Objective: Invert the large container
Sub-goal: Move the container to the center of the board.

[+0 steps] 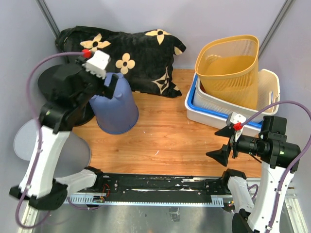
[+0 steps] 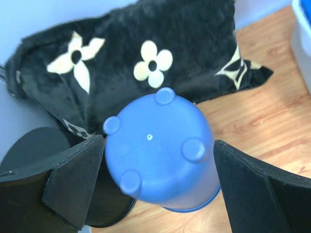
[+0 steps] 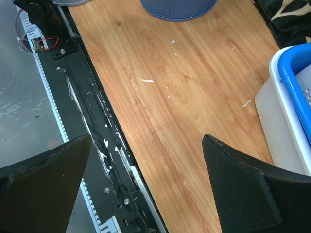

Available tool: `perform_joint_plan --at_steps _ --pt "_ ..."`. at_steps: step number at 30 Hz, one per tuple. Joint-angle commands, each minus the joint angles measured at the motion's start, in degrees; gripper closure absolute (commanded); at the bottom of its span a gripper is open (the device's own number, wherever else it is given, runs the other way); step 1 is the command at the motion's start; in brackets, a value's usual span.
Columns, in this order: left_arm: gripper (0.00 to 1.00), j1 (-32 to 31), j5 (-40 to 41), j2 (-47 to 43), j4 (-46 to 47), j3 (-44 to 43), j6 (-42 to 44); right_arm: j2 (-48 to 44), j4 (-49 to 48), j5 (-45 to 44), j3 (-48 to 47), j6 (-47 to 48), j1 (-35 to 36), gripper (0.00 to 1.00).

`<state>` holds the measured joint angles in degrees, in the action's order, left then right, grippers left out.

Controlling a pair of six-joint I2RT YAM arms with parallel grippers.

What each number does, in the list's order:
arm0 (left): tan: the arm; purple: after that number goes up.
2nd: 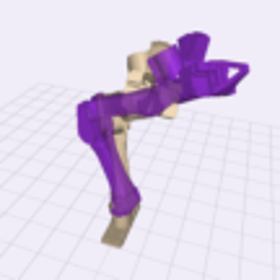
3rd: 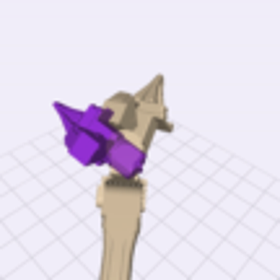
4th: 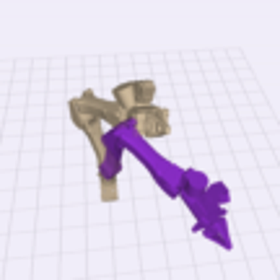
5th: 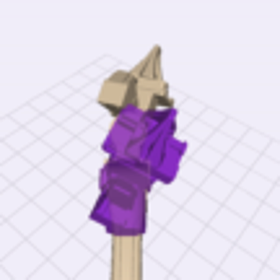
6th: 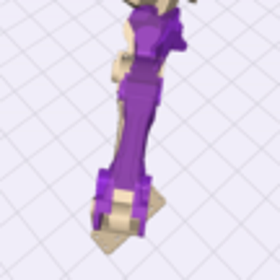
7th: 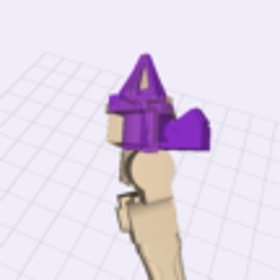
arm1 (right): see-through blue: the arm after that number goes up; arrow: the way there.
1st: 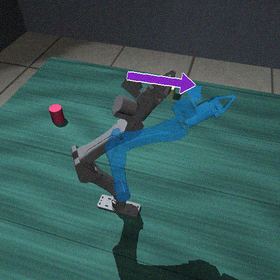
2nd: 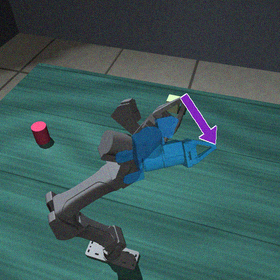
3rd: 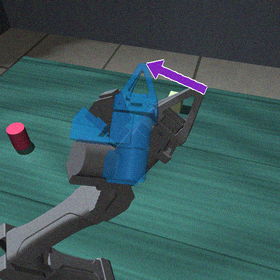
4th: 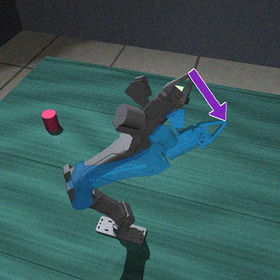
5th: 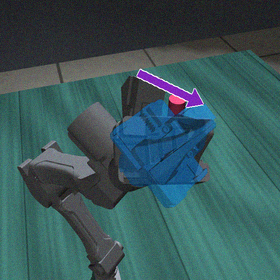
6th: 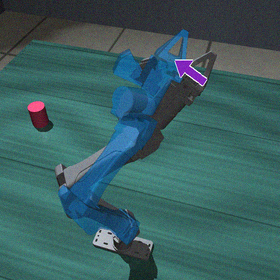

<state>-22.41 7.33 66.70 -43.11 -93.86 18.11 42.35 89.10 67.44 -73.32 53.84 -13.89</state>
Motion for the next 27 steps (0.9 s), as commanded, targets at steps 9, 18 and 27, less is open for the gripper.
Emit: perform_joint_plan --at_steps 9,18,27 --pt "0.01 11.2 -21.6 -20.2 -14.1 19.0 2.8 -0.8 -0.5 2.6 0.6 -0.7 -2.7 0.00" --pt "0.01 13.3 -31.6 -12.9 -11.8 29.1 -0.7 -0.3 -0.9 3.2 0.8 -0.9 -3.2 0.00" --pt "0.01 19.1 -6.0 -10.2 -1.2 34.2 -8.8 -1.2 -1.7 2.9 1.1 -1.8 -4.2 0.00"
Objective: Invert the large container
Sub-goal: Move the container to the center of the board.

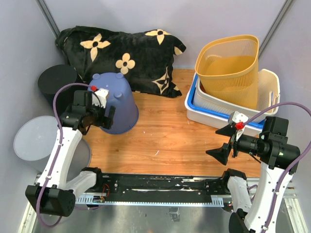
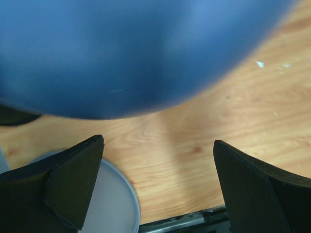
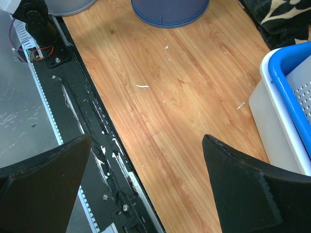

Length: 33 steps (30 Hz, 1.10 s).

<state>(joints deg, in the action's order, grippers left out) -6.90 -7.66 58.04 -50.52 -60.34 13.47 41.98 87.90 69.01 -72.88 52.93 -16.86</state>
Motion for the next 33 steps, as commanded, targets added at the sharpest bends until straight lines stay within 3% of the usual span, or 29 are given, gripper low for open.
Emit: perform_joint_plan --at_steps 1,4,13,26,33 --pt "0.01 4.9 6.2 -2.2 6.5 0.7 -5.1 -0.9 -0.5 1.3 0.6 -0.9 -1.3 0.00" --pt "0.01 10.1 -6.5 -5.2 7.8 3.0 -7.2 -0.9 -0.5 1.2 0.6 -0.9 -1.5 0.00" --pt "0.01 10.8 -12.2 -3.3 6.7 2.5 -4.7 -1.6 -0.5 1.3 0.7 -0.9 -1.9 0.00" --pt "0.01 10.7 -7.1 -0.8 9.0 4.2 -6.4 -1.7 -0.5 1.4 0.7 -1.0 -1.9 0.00" --pt "0.01 8.2 0.2 7.1 8.7 -0.2 -6.5 -1.2 -0.7 1.2 0.7 -1.2 -2.1 0.00"
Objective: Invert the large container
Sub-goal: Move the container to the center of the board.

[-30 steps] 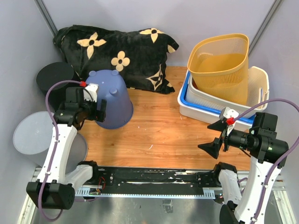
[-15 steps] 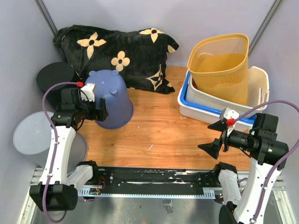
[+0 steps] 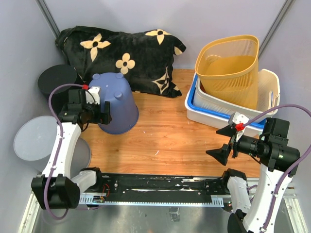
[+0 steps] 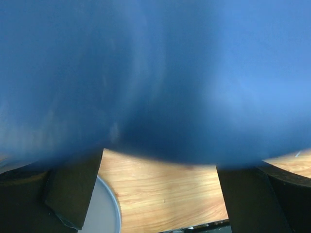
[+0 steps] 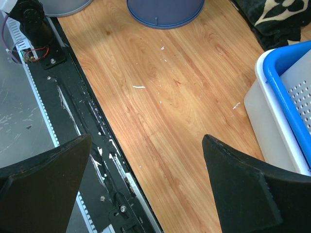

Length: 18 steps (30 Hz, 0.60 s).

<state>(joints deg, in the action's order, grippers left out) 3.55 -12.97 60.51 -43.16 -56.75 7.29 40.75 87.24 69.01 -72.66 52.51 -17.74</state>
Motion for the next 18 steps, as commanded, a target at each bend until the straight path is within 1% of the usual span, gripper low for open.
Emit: perform_joint_plan --at_steps 1,3,5,8,11,16,18 --pt "0.01 -4.3 8.4 6.0 1.3 -4.9 -0.1 0.1 -0.2 1.2 0.5 -1.0 -1.2 0.00" --pt "0.01 -9.2 15.8 8.8 1.3 -6.9 0.3 0.3 -0.5 1.0 0.7 -1.4 -1.5 0.00" --pt "0.01 -10.7 20.1 11.1 1.3 -9.1 0.3 0.1 -0.7 0.9 0.7 -1.6 -1.7 0.00" --pt "0.01 -10.8 22.6 13.4 1.3 -12.2 0.2 -0.3 -0.8 0.9 0.7 -1.7 -2.2 0.00" --pt "0.01 -10.7 27.0 14.8 1.3 -15.0 0.3 -0.6 -0.8 0.9 0.7 -1.7 -2.4 0.00" --pt "0.01 -10.8 37.2 13.4 3.0 -17.5 2.5 -0.2 -0.7 0.9 0.7 -1.6 -2.4 0.00" --pt "0.01 -10.8 43.0 11.6 4.5 -17.6 4.3 -0.1 -0.7 0.9 0.7 -1.6 -2.4 0.00"
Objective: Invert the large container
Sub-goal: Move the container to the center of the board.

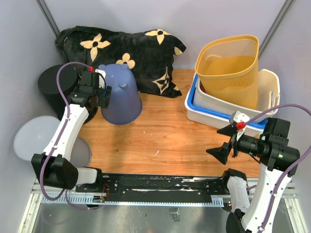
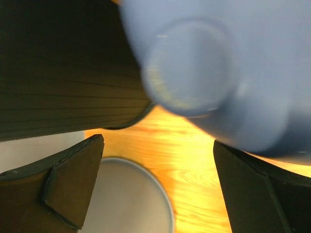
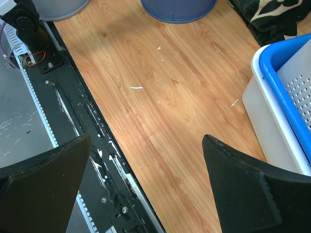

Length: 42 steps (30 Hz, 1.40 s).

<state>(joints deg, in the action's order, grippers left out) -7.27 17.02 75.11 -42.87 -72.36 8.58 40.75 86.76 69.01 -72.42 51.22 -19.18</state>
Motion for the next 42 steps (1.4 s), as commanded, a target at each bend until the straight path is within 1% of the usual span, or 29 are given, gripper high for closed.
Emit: perform_joint_plan --at_steps 1,3,5,6,9,10,12,14,15,17,18,20,21,22,23,24,26,29,30,31,33,34,35,38,40,42 --pt "0.01 0.1 15.5 -4.1 5.3 -1.8 4.3 -0.2 -0.3 1.0 0.4 -0.3 -0.9 0.00" --pt "0.01 0.2 19.3 -6.7 7.5 -1.3 6.9 -0.4 -0.3 1.0 0.4 -0.3 -1.0 0.00" --pt "0.01 0.1 18.7 -9.3 7.2 -2.3 8.3 -0.5 -0.3 0.9 0.4 -0.2 -0.9 0.00" --pt "0.01 0.1 15.8 -10.1 5.5 -4.0 8.3 -0.4 -0.2 0.9 0.4 -0.2 -0.9 0.00" --pt "0.01 0.1 -0.6 -11.4 -2.9 -11.6 5.6 0.0 -0.3 0.9 0.4 -0.2 -0.9 0.00" --pt "0.01 0.1 -4.7 -11.5 -4.9 -14.0 4.0 0.3 -0.3 1.0 0.5 -0.3 -0.9 0.00" --pt "0.01 0.1 -9.5 -12.3 -6.3 -17.6 1.4 0.7 -0.2 1.1 0.4 -0.2 -0.9 0.00" --pt "0.01 0.1 -8.2 -13.2 -7.4 -20.9 -3.1 1.0 -0.1 1.0 0.4 -0.2 -0.9 0.00" --pt "0.01 0.1 -8.7 -13.7 -8.8 -22.7 -3.7 0.9 -0.1 1.0 0.4 -0.2 -0.9 0.00" --pt "0.01 0.1 -8.9 -15.6 -8.7 -23.3 -1.1 0.4 -0.2 1.0 0.4 -0.2 -0.9 0.00" --pt "0.01 0.1 -7.7 -15.8 -8.9 -23.6 -0.1 0.2 -0.3 1.0 0.4 -0.3 -0.9 0.00" --pt "0.01 0.1 -1.5 -14.4 -8.5 -25.2 1.4 0.1 -0.2 1.0 0.4 -0.2 -0.9 0.00" --pt "0.01 0.1 -3.0 -14.0 -8.8 -25.6 4.1 0.3 -0.2 1.0 0.4 -0.3 -0.9 0.00" --pt "0.01 0.1 -7.9 -14.7 -9.2 -25.8 6.4 0.7 -0.1 1.0 0.4 -0.2 -0.9 0.00" --pt "0.01 0.1 -11.2 -15.5 -8.0 -25.6 6.6 1.1 -0.1 1.0 0.4 -0.2 -0.9 0.00" --pt "0.01 0.1 -12.4 -16.0 -5.7 -25.6 5.9 1.3 -0.1 0.9 0.4 -0.2 -0.9 0.00" --pt "0.01 0.1 -15.5 -13.1 -6.9 -29.9 7.9 1.6 -0.2 0.8 0.4 -0.3 -0.9 0.00" --pt "0.01 -0.6 -14.8 -6.9 -10.1 -35.3 10.8 0.6 -1.0 0.5 0.6 -1.4 -0.9 0.00" --pt "0.01 -2.0 -12.1 -4.6 -11.2 -36.8 11.8 0.2 -1.4 0.2 0.7 -1.8 -1.0 0.00" --pt "0.01 -5.2 -7.3 -2.7 -11.7 -37.4 13.2 -0.3 -1.8 0.2 0.8 -2.1 -1.2 0.00" --pt "0.01 -12.2 7.3 0.4 -11.6 -36.1 17.3 -0.7 -2.0 0.0 0.9 -2.3 -1.5 0.00" --pt "0.01 -14.2 14.8 2.0 -11.4 -35.2 18.3 -0.6 -2.1 -0.1 0.9 -2.5 -1.7 0.00" --pt "0.01 -15.6 18.1 3.9 -11.3 -35.4 18.2 -0.4 -2.3 -0.1 1.0 -2.8 -1.9 0.00" --pt "0.01 -18.2 21.5 9.3 -11.4 -41.1 14.7 0.3 -2.4 -0.1 1.1 -3.0 -2.0 0.00" --pt "0.01 -19.6 17.7 11.5 -11.1 -46.7 13.9 0.8 -2.4 -0.2 1.0 -3.0 -2.3 0.00" --pt "0.01 -19.8 10.3 12.5 -9.6 -51.6 12.0 1.1 -2.4 -0.1 1.0 -3.0 -2.6 0.00"
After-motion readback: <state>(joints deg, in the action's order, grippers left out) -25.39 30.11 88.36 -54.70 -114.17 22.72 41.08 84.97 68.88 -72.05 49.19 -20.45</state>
